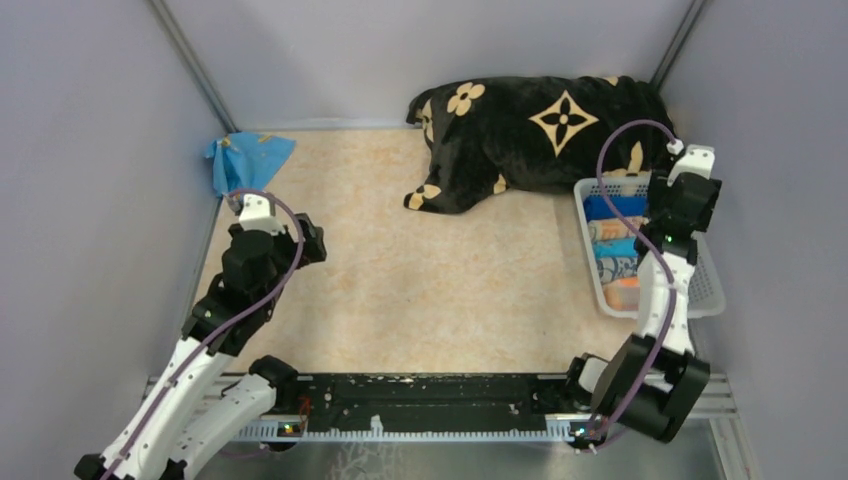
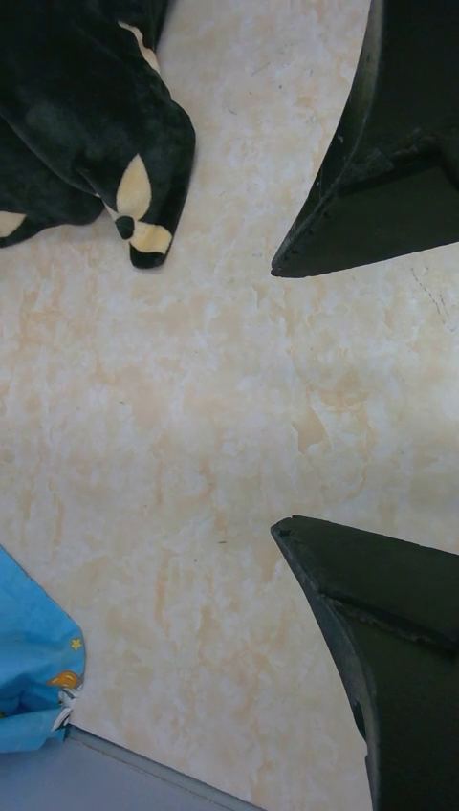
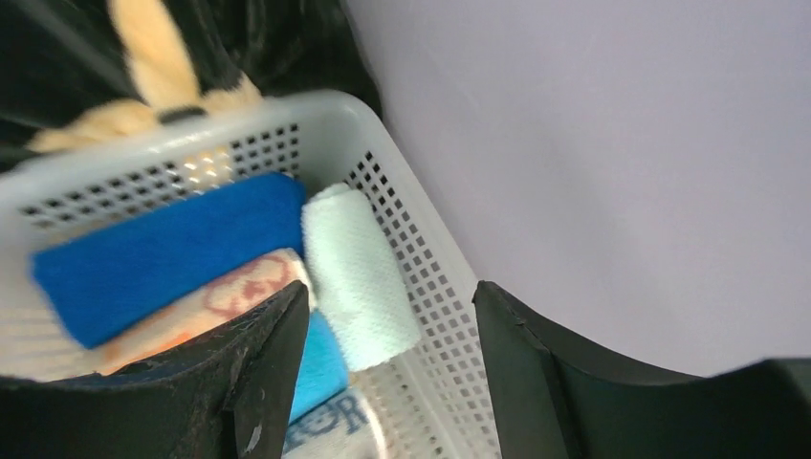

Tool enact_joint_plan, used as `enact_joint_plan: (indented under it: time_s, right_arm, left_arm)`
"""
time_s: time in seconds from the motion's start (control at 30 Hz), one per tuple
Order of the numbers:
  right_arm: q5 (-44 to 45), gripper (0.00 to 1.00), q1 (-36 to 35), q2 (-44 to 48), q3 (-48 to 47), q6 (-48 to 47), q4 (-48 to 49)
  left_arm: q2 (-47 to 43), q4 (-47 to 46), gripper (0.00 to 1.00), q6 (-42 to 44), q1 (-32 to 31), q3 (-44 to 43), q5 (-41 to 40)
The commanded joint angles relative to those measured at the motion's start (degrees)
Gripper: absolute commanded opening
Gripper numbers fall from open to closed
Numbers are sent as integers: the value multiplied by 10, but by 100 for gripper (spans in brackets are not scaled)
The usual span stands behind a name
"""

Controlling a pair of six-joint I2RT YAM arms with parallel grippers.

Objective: Roll the towels
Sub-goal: Reset both arms

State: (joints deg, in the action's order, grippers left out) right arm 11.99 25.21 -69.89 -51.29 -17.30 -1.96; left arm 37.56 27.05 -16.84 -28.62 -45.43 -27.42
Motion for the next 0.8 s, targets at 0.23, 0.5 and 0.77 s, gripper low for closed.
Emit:
enact_joint_plan:
  time_s: [0.23,0.5,0.77]
  right_arm:
    - [-77,75,-111,348,114,192,-12]
    - [-79,81,-197,482,200,211,25]
    - [-51,86,-235,583,286,225,83]
  left_arm:
    - [-83,-50,100,17,0,-4,-18]
    - [-110,-59,100,20,-1,16,-79]
    - [-127,-83,100,31,0,48,-99]
